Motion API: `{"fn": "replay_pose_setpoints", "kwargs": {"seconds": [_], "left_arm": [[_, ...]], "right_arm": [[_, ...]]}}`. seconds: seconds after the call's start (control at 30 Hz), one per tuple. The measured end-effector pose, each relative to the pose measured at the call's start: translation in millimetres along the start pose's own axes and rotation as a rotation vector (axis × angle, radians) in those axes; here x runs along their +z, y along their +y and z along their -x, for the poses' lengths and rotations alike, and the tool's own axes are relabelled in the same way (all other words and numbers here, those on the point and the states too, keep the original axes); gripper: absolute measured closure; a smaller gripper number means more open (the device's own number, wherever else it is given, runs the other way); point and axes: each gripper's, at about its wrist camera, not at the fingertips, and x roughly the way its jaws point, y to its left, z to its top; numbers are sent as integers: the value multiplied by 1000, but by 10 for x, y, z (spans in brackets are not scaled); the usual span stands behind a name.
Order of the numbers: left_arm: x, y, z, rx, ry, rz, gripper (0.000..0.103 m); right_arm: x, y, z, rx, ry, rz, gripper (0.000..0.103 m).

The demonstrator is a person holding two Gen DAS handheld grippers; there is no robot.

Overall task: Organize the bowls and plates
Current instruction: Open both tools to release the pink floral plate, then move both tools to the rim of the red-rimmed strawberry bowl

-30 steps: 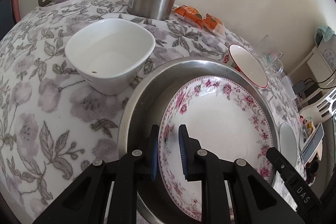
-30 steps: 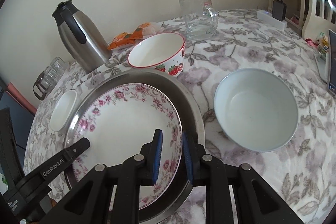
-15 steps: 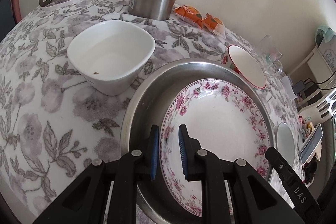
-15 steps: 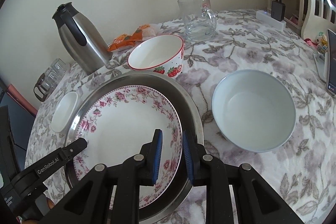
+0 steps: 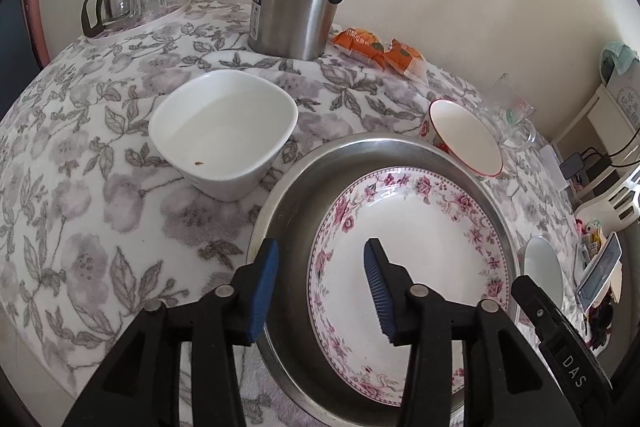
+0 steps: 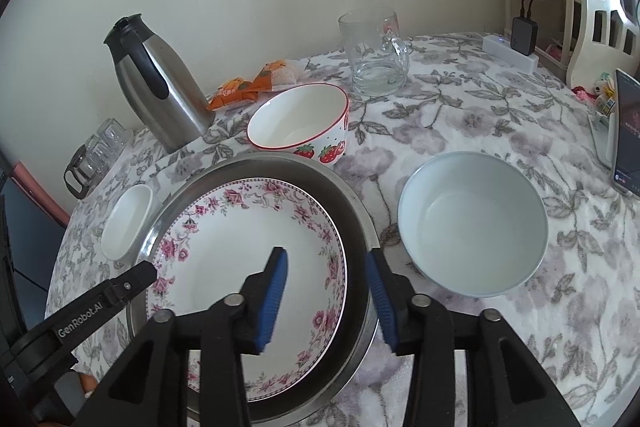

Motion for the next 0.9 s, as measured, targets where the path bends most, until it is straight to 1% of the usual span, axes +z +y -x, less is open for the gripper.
{"fn": "replay_pose_setpoints", "kwargs": {"seconds": [0.03, 0.1, 0.17, 0.23, 0.27, 0.3, 0.33, 0.43, 0.5, 0.53, 0.57, 0.6, 0.63, 0.73, 0.77, 0.8, 0.83, 0.9], "left_arm": [[-3, 0, -9, 4, 7, 0, 53], [-8, -4, -26, 8, 21, -2, 53], [-12, -16, -26, 20, 25, -12, 53], [-11, -31, -13, 31, 21, -24, 52], [-11, -35, -3, 36, 18, -29, 45], [-10, -37, 6, 38, 16, -30, 34], [-8, -36, 14, 36, 13, -29, 30], [3, -33, 51, 30, 1, -23, 29], [9, -29, 73, 41, -14, -21, 25], [13, -23, 83, 49, -23, -20, 23], [18, -15, 92, 56, -31, -18, 19], [24, -7, 99, 65, -40, -16, 16], [31, 0, 108, 73, -49, -15, 15], [47, 21, 151, 100, -89, -13, 15], [54, 25, 164, 109, -102, -14, 13], [60, 27, 176, 115, -111, -16, 8], [66, 29, 191, 124, -125, -16, 5], [81, 31, 214, 134, -144, -17, 4]], "right_arm": [[-1, 12, 5, -7, -5, 6, 44], [-2, 22, 12, -17, -11, 15, 39], [1, 14, 6, -28, -11, 16, 31], [1, 0, 2, -32, -12, 11, 28], [2, -8, 0, -34, -11, 9, 25], [2, -12, -1, -37, -11, 9, 24], [2, -16, 2, -41, -12, 10, 21], [5, -24, 9, -46, -17, 12, 17], [6, -22, 11, -47, -19, 14, 12], [5, -20, 11, -49, -20, 15, 8], [4, -19, 9, -50, -20, 17, 4], [3, -18, 7, -51, -21, 19, 3], [3, -18, 6, -52, -23, 21, 0], [4, -13, 10, -59, -30, 30, 0], [4, -13, 9, -60, -32, 32, 0], [6, -13, 8, -63, -35, 34, 0], [9, -13, 7, -67, -39, 35, 0], [15, -13, 13, -70, -51, 39, 0]]}}
